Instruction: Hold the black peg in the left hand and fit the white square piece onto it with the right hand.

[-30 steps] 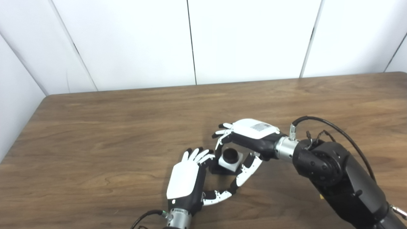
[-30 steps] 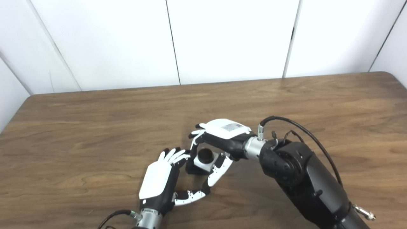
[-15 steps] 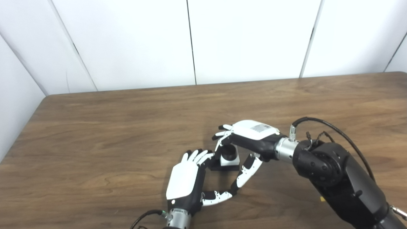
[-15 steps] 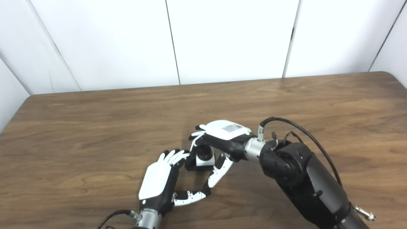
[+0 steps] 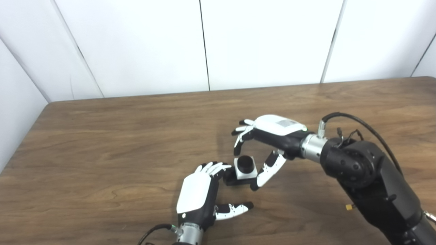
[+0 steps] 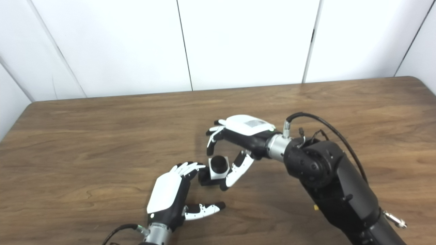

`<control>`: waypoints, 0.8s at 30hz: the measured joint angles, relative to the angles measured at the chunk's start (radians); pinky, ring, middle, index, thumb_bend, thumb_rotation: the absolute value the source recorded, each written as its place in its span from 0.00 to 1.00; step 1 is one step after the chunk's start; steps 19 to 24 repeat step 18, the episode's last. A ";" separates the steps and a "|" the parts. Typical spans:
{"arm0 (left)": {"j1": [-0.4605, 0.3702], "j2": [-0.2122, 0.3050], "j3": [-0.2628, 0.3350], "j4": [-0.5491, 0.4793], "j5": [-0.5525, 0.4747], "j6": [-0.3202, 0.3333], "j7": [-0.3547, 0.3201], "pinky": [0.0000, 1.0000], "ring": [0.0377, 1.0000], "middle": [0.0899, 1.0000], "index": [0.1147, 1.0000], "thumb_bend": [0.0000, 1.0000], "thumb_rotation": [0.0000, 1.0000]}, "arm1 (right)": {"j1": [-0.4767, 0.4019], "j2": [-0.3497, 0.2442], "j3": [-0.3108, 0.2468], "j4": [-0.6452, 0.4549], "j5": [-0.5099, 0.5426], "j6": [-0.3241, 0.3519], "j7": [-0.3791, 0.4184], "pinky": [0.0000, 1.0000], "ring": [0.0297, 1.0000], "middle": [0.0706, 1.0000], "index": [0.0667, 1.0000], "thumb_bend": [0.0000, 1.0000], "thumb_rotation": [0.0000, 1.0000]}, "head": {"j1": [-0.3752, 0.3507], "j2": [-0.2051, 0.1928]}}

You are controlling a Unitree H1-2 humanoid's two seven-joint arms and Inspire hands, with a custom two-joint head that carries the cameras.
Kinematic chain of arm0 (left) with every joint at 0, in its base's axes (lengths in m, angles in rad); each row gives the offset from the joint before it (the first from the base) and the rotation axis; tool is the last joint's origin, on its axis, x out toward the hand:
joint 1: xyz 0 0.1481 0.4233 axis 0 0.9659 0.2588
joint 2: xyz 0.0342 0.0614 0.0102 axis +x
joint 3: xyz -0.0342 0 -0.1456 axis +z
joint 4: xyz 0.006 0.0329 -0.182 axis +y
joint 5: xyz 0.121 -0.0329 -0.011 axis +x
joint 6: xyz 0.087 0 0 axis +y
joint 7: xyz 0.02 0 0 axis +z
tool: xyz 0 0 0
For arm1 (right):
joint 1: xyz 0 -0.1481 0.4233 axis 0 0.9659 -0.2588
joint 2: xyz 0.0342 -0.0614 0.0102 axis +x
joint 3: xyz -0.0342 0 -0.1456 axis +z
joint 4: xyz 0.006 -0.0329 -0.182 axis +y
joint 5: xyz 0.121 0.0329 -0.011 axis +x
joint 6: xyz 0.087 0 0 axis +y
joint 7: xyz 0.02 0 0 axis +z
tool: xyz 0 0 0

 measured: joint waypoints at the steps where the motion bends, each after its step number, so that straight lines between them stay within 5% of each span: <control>1: 0.001 0.000 0.006 -0.010 0.000 0.009 -0.003 0.98 0.93 0.86 0.69 0.86 0.40 | -0.003 0.001 -0.006 0.000 0.008 0.001 0.000 0.96 1.00 0.90 0.63 1.00 0.36 | 0.000 0.000; 12: -0.001 0.004 0.065 -0.116 -0.004 0.044 -0.076 0.95 0.93 0.86 0.69 0.86 0.39 | -0.048 -0.010 -0.045 -0.003 0.068 0.004 -0.003 0.90 0.98 0.89 0.63 1.00 0.39 | 0.006 -0.005; 24: -0.010 0.007 0.110 -0.144 -0.008 0.047 -0.081 0.93 0.90 0.85 0.70 0.87 0.41 | -0.050 -0.025 -0.061 -0.002 0.079 0.001 -0.018 0.90 0.98 0.89 0.63 1.00 0.39 | 0.005 -0.011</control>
